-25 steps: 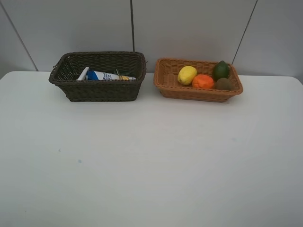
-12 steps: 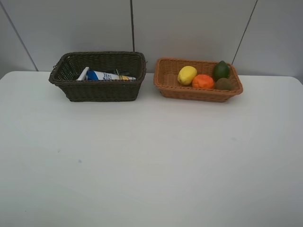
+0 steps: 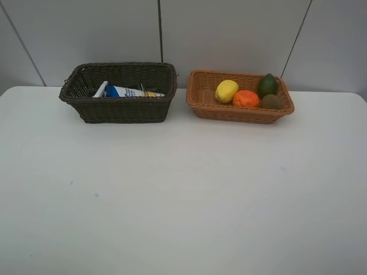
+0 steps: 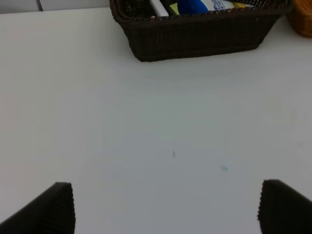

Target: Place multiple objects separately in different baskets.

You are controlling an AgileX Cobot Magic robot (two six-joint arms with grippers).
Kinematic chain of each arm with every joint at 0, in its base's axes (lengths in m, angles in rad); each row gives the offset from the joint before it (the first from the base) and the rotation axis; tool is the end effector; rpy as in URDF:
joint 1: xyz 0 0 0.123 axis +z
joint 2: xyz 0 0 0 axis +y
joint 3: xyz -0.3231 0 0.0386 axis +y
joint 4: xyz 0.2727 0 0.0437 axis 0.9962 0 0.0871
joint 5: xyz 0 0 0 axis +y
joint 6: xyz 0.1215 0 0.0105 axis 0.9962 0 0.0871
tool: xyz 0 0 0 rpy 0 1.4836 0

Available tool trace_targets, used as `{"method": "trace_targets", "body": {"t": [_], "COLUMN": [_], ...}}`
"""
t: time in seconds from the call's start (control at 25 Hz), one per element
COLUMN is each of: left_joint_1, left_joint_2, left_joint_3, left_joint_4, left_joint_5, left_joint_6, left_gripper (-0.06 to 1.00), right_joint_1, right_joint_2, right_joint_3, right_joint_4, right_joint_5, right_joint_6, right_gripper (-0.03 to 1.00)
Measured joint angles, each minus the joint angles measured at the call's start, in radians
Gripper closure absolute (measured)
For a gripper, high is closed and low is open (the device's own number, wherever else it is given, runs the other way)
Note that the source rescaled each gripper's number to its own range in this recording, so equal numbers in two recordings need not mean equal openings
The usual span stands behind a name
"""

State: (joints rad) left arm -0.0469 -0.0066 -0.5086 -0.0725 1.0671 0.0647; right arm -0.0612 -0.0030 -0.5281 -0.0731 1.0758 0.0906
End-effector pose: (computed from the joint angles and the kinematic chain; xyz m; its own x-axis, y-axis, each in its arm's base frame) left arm 0.0009 -0.0078 0.2773 -0.4434 0.0504 -0.8949 0.1167 0.9932 -0.0018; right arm -0.0015 -0.0078 0.2827 -0.4326 0.0823 -0.8978 0.1430 0.9895 0.0218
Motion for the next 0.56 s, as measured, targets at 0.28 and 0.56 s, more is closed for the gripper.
{"method": "trace_targets", "body": {"t": [0.28, 0.56], "left_joint_1": [0.000, 0.000], "left_joint_2": [0.000, 0.000], "left_joint_3": [0.000, 0.000], "left_joint_4": [0.000, 0.000], "left_joint_5": [0.000, 0.000], "left_joint_6": [0.000, 0.000], "left_gripper": [-0.04, -0.04], "right_joint_1": [0.000, 0.000], "right_joint_2": [0.000, 0.000], "right_joint_3": [0.000, 0.000], "right_joint_4": [0.000, 0.000], "right_joint_5": [-0.001, -0.002], "right_joint_6": [0.000, 0.000], "right_gripper": [0.01, 0.01]}}
